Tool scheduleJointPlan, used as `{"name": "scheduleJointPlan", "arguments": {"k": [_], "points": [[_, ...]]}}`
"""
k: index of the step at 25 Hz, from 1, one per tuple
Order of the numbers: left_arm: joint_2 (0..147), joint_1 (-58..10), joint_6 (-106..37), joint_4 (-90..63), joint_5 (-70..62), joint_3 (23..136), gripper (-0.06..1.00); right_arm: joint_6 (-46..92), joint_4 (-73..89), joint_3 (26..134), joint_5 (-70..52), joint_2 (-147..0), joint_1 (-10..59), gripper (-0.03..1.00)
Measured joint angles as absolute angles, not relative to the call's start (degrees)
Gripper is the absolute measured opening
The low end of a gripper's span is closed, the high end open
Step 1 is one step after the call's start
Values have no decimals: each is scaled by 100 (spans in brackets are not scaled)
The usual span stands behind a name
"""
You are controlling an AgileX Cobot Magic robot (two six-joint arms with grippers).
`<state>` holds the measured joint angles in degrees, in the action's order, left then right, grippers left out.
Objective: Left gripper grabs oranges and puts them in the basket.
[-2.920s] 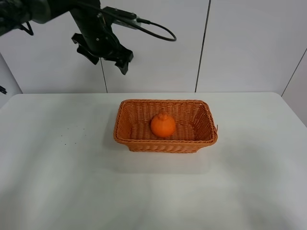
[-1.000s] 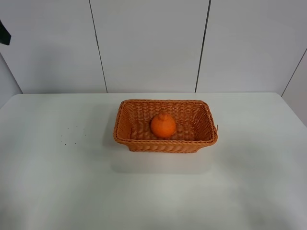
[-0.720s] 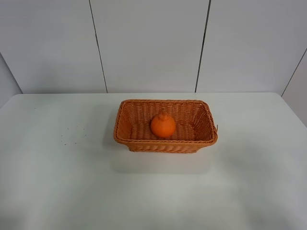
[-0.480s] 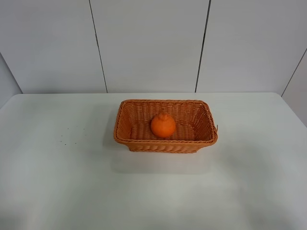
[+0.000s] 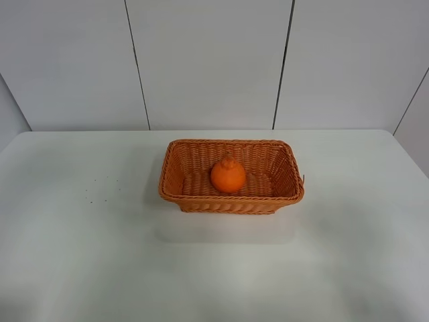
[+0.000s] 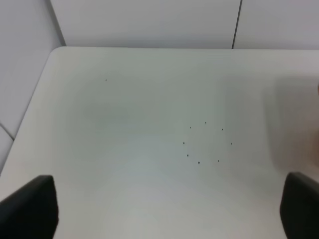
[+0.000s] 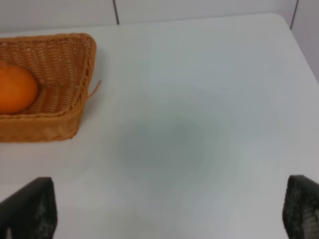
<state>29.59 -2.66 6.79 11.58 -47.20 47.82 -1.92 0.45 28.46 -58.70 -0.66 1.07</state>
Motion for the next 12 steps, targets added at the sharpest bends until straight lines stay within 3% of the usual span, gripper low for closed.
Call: {"name": "scheduleJointPlan", "arguments": {"k": [12], "points": [[1444, -266, 1030, 1153, -4823, 3687, 99, -192, 45, 2846, -5870, -66, 107, 69]]}}
